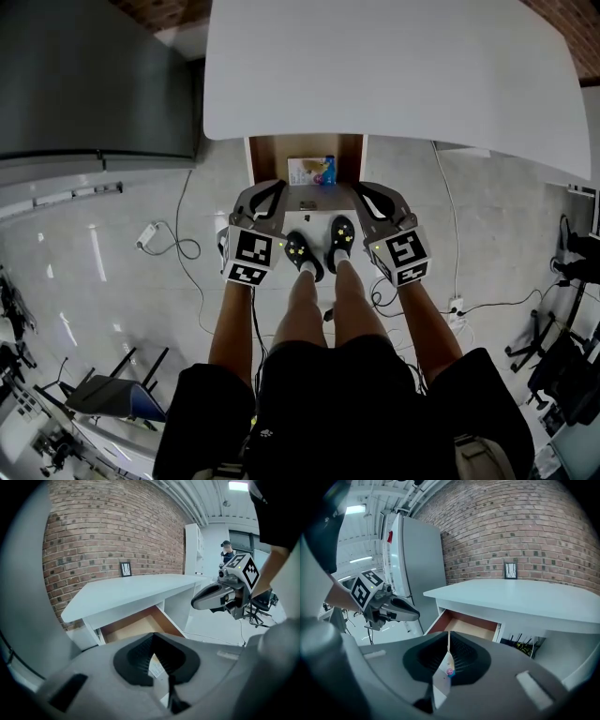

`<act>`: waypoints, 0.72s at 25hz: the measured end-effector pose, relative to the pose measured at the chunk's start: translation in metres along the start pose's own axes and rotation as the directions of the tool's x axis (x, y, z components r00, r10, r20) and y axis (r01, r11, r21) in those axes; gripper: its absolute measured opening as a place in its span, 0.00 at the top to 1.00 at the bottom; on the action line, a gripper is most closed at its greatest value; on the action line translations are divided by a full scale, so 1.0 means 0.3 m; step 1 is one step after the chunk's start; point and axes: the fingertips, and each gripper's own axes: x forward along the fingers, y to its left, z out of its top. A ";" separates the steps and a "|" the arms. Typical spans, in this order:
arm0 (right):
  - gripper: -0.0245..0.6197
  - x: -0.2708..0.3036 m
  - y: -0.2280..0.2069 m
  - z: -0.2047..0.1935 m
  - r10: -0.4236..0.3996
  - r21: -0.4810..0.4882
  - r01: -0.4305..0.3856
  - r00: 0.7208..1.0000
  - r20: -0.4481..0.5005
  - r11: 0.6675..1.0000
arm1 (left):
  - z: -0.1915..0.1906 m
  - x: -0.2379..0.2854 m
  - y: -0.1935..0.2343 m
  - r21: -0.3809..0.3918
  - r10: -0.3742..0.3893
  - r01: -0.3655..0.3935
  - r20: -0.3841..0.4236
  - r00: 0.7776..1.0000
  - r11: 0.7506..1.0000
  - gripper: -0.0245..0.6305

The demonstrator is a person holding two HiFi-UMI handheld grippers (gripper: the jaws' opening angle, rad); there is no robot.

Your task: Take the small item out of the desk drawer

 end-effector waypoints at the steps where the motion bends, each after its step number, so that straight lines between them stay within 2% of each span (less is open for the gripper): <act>1: 0.93 0.011 -0.002 -0.003 0.001 -0.002 -0.001 1.000 0.001 1.000 | -0.009 0.011 0.004 -0.006 0.003 -0.003 -0.001 1.000 1.000 0.97; 12: 0.94 0.122 -0.003 -0.115 0.015 0.020 -0.014 0.999 -0.048 1.000 | -0.100 0.126 0.011 -0.033 -0.016 0.015 -0.037 0.999 0.999 0.97; 18: 0.94 0.180 -0.013 -0.154 0.013 0.025 -0.012 0.998 -0.058 1.000 | -0.159 0.187 0.019 -0.005 -0.025 0.024 -0.081 0.996 1.000 0.97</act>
